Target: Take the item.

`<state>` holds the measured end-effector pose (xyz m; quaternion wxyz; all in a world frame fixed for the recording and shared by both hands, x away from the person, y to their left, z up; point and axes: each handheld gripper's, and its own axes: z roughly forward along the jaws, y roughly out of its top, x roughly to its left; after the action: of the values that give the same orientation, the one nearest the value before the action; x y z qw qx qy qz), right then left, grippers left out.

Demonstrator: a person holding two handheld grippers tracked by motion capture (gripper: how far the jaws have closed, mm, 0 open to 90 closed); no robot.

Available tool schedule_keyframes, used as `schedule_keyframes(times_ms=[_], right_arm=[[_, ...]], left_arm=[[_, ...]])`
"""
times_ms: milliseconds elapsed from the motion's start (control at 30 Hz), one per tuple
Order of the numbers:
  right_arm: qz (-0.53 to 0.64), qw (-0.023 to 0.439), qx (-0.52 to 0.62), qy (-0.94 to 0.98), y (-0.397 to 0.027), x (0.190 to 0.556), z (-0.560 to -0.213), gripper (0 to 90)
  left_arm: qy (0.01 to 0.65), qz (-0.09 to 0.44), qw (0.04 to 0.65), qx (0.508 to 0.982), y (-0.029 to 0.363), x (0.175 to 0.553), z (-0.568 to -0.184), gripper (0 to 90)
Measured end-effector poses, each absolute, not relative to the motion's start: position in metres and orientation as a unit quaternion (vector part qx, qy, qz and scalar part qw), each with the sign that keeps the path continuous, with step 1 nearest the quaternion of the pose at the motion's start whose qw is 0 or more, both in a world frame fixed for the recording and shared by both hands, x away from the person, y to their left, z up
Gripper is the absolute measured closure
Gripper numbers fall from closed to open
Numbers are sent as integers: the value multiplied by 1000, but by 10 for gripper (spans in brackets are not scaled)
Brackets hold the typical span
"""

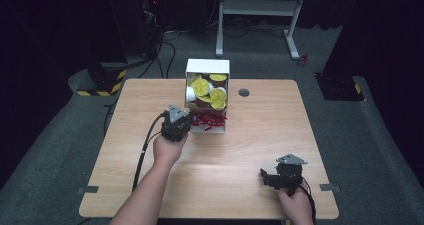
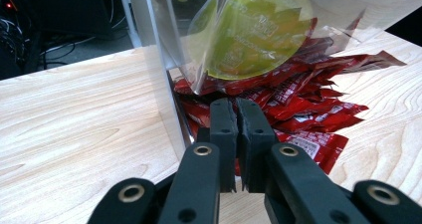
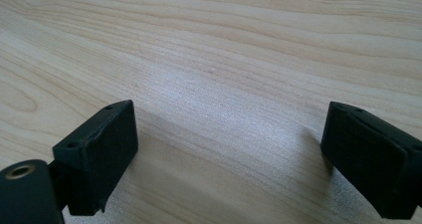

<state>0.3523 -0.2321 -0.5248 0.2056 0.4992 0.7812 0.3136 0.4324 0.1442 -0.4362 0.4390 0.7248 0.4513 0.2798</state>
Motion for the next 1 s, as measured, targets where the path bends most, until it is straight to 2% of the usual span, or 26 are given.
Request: schedule_keyframes(times_ms=[267, 1000], right_arm=[[313, 206, 499, 781, -232, 352, -525, 77], [313, 206, 499, 781, -232, 352, -525, 78]], left_arm=[[460, 265, 461, 711, 149, 429, -436, 864], [445, 264, 480, 709, 153, 414, -432, 863]])
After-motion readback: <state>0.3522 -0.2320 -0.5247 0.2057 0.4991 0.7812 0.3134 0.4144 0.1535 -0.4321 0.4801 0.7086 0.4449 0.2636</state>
